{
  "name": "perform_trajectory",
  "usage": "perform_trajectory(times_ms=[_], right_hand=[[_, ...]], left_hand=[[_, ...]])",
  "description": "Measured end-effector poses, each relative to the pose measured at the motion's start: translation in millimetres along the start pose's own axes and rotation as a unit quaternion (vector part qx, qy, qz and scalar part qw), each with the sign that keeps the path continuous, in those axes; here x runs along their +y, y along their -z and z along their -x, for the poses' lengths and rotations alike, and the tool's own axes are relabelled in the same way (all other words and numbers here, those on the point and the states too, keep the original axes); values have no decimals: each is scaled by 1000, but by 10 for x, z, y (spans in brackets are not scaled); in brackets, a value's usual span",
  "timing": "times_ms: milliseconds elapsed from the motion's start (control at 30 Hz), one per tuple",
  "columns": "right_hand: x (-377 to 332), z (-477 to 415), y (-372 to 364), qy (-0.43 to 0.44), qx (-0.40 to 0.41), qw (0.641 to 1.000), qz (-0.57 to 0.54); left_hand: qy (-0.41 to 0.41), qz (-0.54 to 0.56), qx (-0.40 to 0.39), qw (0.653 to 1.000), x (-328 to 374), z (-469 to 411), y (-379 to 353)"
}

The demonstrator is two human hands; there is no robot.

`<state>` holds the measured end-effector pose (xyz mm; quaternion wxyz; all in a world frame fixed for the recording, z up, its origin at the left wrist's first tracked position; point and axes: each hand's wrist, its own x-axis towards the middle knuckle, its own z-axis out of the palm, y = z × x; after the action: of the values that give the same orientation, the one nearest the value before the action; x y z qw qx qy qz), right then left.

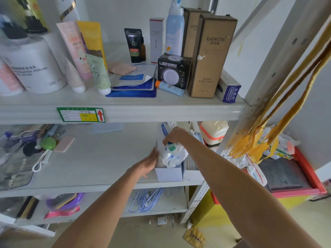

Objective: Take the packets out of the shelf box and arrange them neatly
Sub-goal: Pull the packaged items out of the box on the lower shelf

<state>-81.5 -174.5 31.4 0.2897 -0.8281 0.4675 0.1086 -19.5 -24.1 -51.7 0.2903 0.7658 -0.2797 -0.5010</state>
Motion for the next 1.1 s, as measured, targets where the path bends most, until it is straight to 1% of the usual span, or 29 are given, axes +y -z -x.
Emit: perform_trajectory(times_ms=[100, 233, 333, 433, 500, 533, 600, 633, 700, 733, 767, 833, 867, 900, 967, 1000, 1067, 1100], right_hand=[[-72, 80, 71, 18, 0, 1000, 7], [-110, 186, 153, 37, 13, 999, 23], [-136, 265, 254, 54, 18, 998, 27], [-179, 337, 389, 72, -16, 997, 19], [-211, 391, 453, 87, -32, 995, -32], [-224, 397, 465, 103, -33, 992, -59], [-260, 396, 436, 123, -43, 985, -111], [-289, 397, 400, 125, -51, 981, -141], [-371, 370, 301, 140, -69, 966, -205], [-428, 345, 235, 153, -74, 958, -232], [-501, 326, 161, 157, -78, 950, -258], [-679, 271, -31, 120, -103, 938, -308], [-798, 224, -159, 100, -115, 932, -328], [-934, 189, -295, 90, -120, 926, -345], [-1233, 111, -593, 102, -115, 907, -392], [-1368, 62, -753, 111, -111, 897, -414], [-1630, -38, -1101, 91, -119, 878, -454], [-1719, -109, -1279, 78, -118, 889, -435]], left_hand=[[32, -35, 10, 999, -84, -21, 21], [38, -28, 18, 999, -76, -4, 56], [34, 22, 27, 999, -60, 33, 105], [35, 93, 17, 995, -76, 91, 175], [19, 157, 13, 987, -89, 98, 209], [-12, 189, 24, 982, -83, 95, 228], [-99, 260, 57, 959, -69, 96, 297], [-128, 293, 78, 944, -66, 104, 356], [-139, 350, 105, 920, -107, 142, 543], [-145, 378, 90, 910, -150, 158, 659], [-162, 400, 52, 901, -201, 180, 782], [-184, 426, -18, 886, -335, 223, 1036], [-186, 432, -23, 882, -406, 247, 1171], [-173, 437, -7, 882, -499, 287, 1296], [-149, 436, 39, 887, -716, 329, 1522], [-142, 403, 84, 900, -839, 340, 1624], [-118, 318, 174, 925, -1101, 320, 1828], [-115, 253, 199, 940, -1238, 254, 1913]])
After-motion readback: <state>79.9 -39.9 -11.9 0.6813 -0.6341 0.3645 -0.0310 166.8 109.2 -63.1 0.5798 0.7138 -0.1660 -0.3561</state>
